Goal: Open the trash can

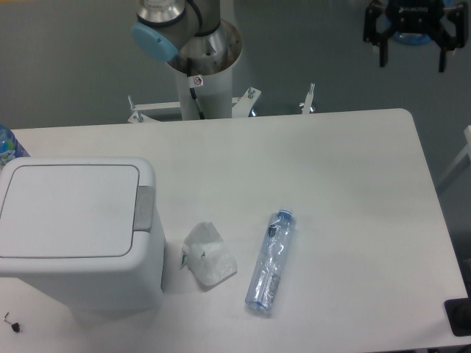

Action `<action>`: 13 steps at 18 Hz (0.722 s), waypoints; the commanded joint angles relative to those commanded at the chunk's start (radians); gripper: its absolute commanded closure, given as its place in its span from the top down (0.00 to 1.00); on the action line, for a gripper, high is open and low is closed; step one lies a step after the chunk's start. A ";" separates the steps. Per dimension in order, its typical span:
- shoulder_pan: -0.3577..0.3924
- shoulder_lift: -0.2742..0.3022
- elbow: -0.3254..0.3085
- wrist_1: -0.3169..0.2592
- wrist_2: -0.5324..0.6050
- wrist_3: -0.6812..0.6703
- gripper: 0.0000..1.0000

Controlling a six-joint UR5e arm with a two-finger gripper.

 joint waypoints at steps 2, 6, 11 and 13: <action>-0.046 -0.008 0.002 0.000 -0.012 -0.072 1.00; -0.087 -0.018 0.005 0.009 -0.014 -0.253 1.00; -0.184 -0.034 0.000 0.063 -0.014 -0.430 1.00; -0.227 -0.043 0.002 0.077 -0.014 -0.515 1.00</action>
